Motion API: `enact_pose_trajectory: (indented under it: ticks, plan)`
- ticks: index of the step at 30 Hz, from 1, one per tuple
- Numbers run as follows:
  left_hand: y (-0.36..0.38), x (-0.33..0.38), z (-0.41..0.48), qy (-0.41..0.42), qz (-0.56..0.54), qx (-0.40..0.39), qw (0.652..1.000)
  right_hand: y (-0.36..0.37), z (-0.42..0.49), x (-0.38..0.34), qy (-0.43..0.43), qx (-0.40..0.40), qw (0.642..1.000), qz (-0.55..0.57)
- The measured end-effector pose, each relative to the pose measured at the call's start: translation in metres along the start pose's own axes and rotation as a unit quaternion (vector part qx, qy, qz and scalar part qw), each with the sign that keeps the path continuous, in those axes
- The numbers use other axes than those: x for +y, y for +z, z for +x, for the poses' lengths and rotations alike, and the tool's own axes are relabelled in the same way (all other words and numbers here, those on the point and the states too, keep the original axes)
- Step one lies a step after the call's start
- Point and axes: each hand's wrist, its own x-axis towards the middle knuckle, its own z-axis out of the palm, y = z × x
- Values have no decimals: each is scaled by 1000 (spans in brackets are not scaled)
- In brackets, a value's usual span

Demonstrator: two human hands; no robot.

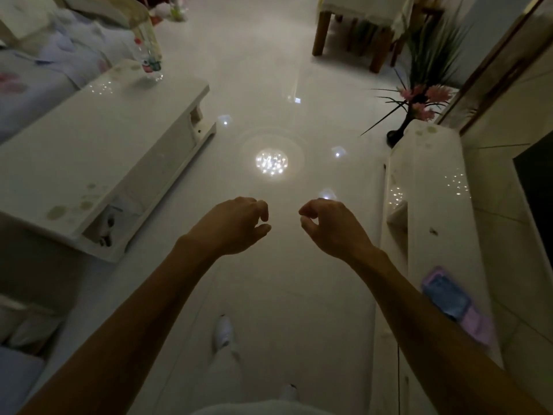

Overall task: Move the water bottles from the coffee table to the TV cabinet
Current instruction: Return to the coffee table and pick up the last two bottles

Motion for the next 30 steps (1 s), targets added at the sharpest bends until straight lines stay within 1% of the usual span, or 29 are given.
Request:
enact_pose_trajectory:
  ticks: [5, 12, 19, 24, 30]
  plan:
    - [-23, -72, 40, -2, -7, -14, 1000, 13, 75, -32, 2, -10, 1000, -15]
    - [-65, -160, 87, 7, -14, -5, 1000, 18, 157, -73, 11, -13, 999, -31]
    - [-91, -198, 133, 16, -28, 14, 999, 13, 220, -88, 10, 4, 999, -40]
    - [-104, -226, 166, -9, -29, 20, 999, 11, 268, -83, 8, 17, 999, -32]
    - [-113, -244, 221, -33, -35, 15, 999, 16, 340, -70, -6, -2, 1000, -7]
